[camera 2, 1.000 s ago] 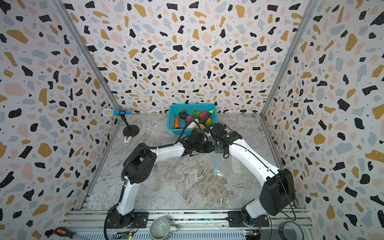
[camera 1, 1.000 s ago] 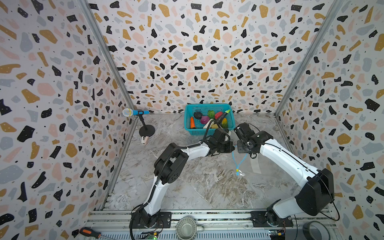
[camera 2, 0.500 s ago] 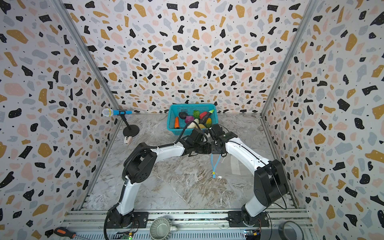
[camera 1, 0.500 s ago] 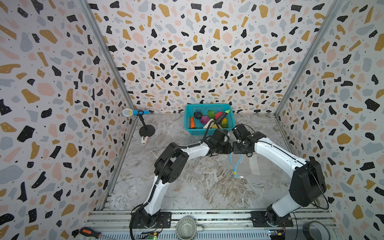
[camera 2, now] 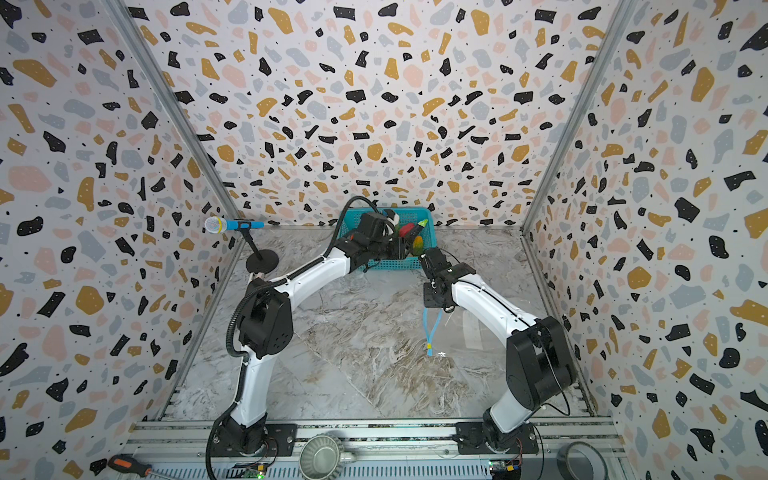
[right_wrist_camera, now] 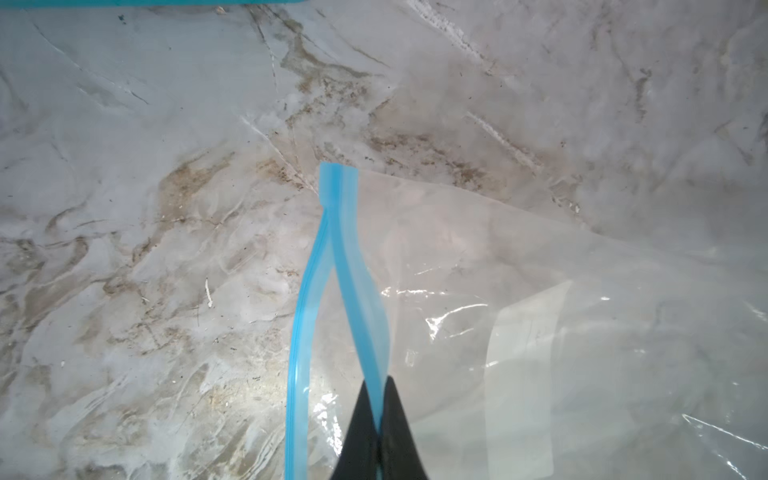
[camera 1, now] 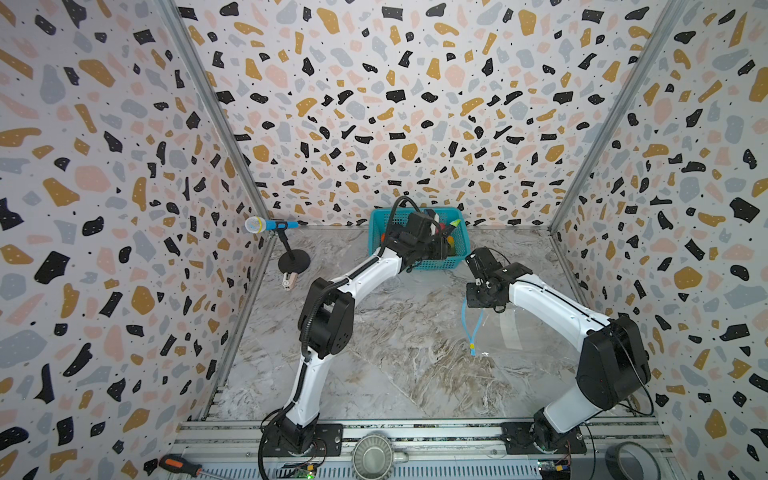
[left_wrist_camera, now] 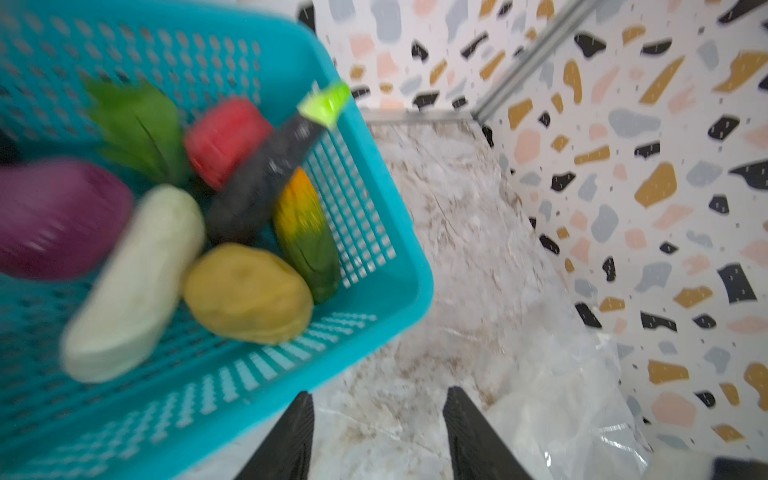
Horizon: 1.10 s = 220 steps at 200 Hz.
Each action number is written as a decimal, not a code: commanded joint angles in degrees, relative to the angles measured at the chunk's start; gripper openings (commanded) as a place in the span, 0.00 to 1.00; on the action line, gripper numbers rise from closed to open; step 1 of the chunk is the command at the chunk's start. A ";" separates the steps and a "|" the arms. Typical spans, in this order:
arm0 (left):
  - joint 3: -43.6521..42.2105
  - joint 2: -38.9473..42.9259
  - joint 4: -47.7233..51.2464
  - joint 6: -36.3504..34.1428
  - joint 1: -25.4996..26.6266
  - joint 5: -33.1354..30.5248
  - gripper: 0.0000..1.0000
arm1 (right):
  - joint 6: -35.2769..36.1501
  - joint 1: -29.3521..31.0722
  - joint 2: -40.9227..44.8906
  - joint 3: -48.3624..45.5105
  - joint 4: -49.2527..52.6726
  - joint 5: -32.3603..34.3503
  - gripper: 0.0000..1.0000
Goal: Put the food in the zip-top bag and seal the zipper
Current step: 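Move the left gripper over the teal basket while right holds the bag edge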
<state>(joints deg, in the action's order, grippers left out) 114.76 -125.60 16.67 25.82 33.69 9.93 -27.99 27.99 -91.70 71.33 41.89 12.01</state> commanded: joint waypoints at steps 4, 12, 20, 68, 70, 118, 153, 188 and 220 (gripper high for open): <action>10.94 -6.97 10.46 -3.55 -3.19 -8.19 0.58 | 0.60 -0.13 -0.31 2.82 1.38 -0.23 0.00; 14.97 -9.18 12.87 -4.06 -3.87 -9.40 0.58 | 0.62 -0.17 -0.40 3.13 1.46 -0.08 0.00; 17.74 -11.06 14.44 -4.44 -4.64 -10.00 0.58 | 0.58 -0.17 -0.34 3.45 1.61 -0.01 0.00; 14.40 -11.60 14.91 -3.37 -8.11 -10.94 0.58 | 0.48 -0.17 -0.44 3.91 1.68 -0.23 0.00; 13.92 -11.49 14.78 -3.42 -8.12 -11.15 0.58 | 0.48 -0.18 -0.55 3.90 1.70 -0.23 0.00; 7.04 -9.22 16.36 -4.37 -8.41 -13.69 0.56 | 0.40 -0.06 -0.70 3.67 1.79 -0.32 0.00; 0.02 -5.33 15.38 -4.62 -9.59 -15.18 0.54 | 0.22 0.04 -0.12 3.02 1.59 -0.23 0.00; -5.17 -1.79 15.06 -5.60 -10.24 -17.47 0.53 | 0.21 0.11 0.21 2.69 1.53 -0.23 0.00; -11.21 1.30 13.45 -5.86 -11.57 -18.46 0.52 | 0.17 0.19 0.38 2.33 1.18 -0.15 0.00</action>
<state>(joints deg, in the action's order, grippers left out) 107.39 -127.31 31.00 21.19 23.59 -6.48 -27.90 27.99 -92.64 73.45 42.17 11.57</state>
